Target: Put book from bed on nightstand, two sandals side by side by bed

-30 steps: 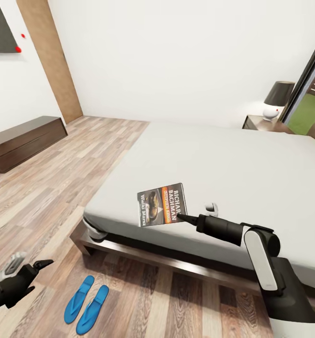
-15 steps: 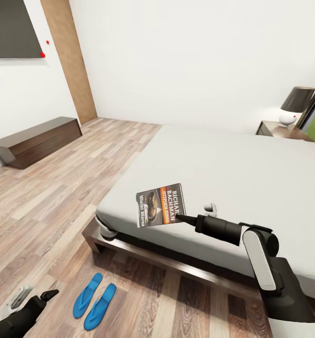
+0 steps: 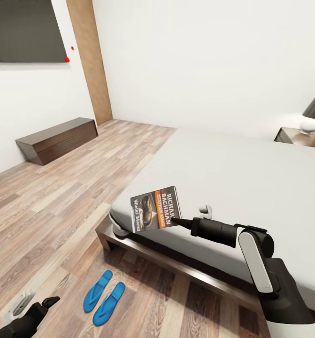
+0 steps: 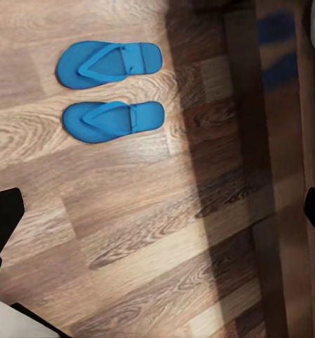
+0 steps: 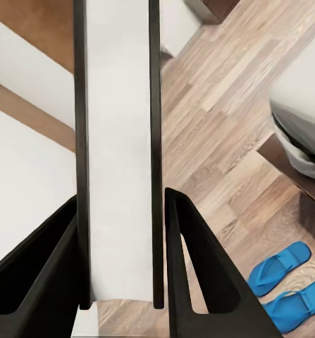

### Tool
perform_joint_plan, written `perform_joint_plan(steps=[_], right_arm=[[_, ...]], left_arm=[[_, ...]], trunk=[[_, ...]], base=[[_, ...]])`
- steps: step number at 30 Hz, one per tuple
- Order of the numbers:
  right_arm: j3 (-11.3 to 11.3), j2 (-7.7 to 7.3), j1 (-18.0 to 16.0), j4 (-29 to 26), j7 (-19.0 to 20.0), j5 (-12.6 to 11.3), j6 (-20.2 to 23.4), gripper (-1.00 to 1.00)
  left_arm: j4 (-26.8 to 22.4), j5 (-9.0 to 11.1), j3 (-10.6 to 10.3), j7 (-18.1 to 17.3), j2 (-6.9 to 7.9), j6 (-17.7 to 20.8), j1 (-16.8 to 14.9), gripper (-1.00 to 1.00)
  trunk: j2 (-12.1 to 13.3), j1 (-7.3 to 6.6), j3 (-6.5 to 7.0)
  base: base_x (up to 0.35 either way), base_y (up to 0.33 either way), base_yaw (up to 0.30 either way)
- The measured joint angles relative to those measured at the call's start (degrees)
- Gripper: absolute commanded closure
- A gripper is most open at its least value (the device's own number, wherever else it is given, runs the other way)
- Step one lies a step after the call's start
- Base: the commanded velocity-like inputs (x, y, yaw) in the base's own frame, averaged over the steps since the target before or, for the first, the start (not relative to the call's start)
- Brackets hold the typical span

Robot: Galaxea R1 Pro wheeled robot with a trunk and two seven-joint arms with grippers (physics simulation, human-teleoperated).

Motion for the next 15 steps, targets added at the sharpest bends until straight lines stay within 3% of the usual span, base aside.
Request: perform_joint_plan(steps=[9, 15], right_arm=[[0.4, 0.16, 0.0, 0.0, -0.1, 0.1, 0.0, 1.0], [2.8, -0.07, -0.3, 0.0, -1.0, 0.2, 0.0, 1.0]], left_arm=[[0.3, 0.0, -0.2, 0.0, -0.09, 0.0, 0.0, -1.0], [0.4, 0.0, -0.2, 0.0, -0.15, -0.1, 0.0, -1.0]], trunk=[[0.0, 0.0, 0.58], [0.0, 0.0, 0.82]], base=[[0.0, 0.0, 0.223], [0.0, 0.0, 0.152]])
